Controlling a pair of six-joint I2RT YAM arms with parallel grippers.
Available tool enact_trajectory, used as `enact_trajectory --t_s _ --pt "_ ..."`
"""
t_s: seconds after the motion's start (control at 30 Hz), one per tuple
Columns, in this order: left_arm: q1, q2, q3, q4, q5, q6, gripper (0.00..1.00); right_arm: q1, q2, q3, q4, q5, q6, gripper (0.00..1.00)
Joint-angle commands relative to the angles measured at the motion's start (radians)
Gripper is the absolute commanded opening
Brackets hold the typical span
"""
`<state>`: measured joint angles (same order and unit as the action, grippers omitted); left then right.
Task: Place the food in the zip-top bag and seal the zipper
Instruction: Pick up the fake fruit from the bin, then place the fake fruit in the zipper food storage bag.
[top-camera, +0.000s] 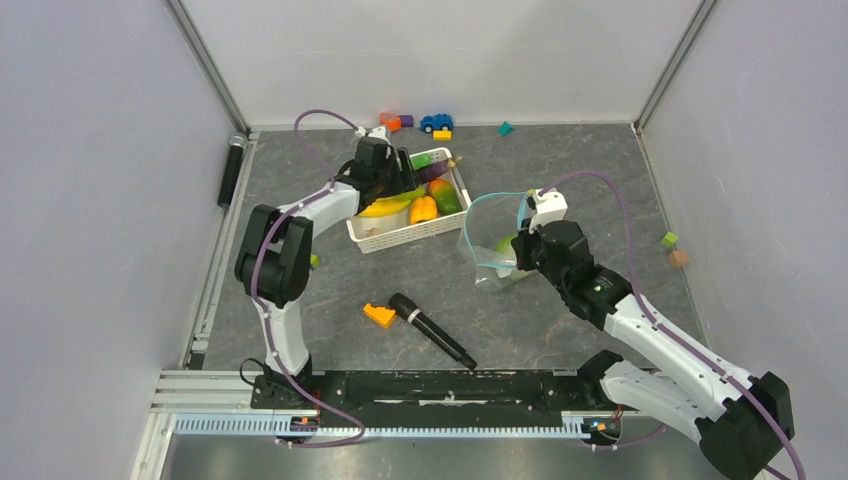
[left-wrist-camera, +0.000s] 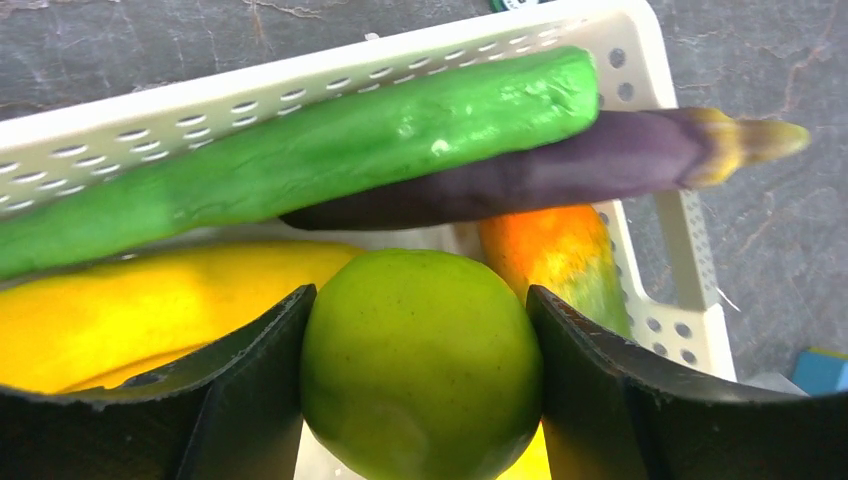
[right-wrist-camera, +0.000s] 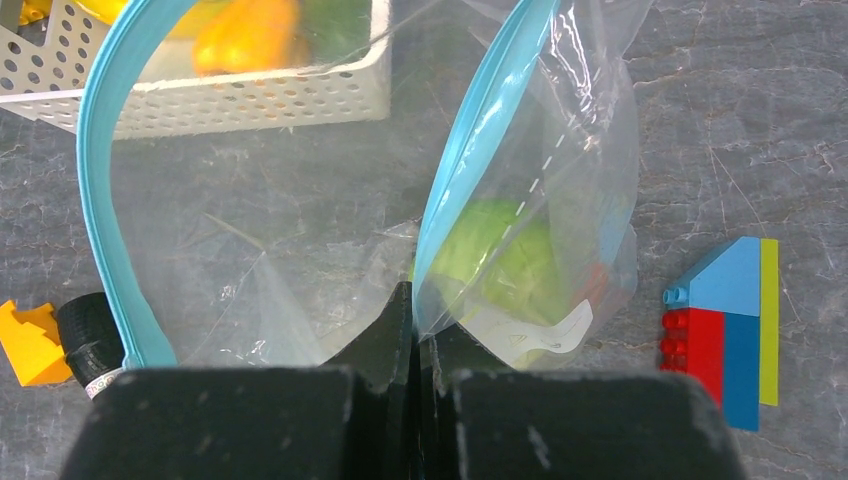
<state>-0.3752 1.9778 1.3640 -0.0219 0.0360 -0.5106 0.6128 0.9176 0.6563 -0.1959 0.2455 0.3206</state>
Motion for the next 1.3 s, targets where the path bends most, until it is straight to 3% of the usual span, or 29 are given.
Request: enact_trajectory --t_s 0.0,0.5,0.87,0.9,0.93,0.97,1.13,1.27 --pt "-0.002 -0.156 -0.063 0.048 0.025 -0.037 0.29 -0.001 0.003 0.005 0.024 0.013 -0.002 0.0" --pt "-0.062 -0.465 -0.256 0.174 0.105 -0.021 0.27 -0.001 0.004 -0.001 0.03 0.024 -0.003 0.0" --pt "-0.297 -0.727 -0.354 0.24 0.132 0.125 0.31 -0.001 0.012 -0.002 0.037 -0.017 -0.001 0.0" --pt "-0.321 -0.741 -0.359 0.244 0.124 0.139 0.32 -0.001 0.011 0.0 0.038 -0.016 -0.004 0.0" --pt "-0.345 -0.751 -0.361 0.249 0.116 0.15 0.33 -0.001 -0.108 -0.001 0.037 -0.012 -0.005 0.0" --pt "-0.363 -0.753 -0.362 0.257 0.12 0.161 0.33 -0.001 0.005 -0.004 0.038 -0.008 -0.003 0.0" --pt "-0.454 -0.721 -0.341 0.255 0.191 0.207 0.33 -0.001 -0.007 -0.006 0.042 -0.03 -0.002 0.0" --pt "-0.514 -0.688 -0.322 0.231 0.147 0.253 0.33 -0.001 -0.025 -0.015 0.047 -0.032 0.004 0.0"
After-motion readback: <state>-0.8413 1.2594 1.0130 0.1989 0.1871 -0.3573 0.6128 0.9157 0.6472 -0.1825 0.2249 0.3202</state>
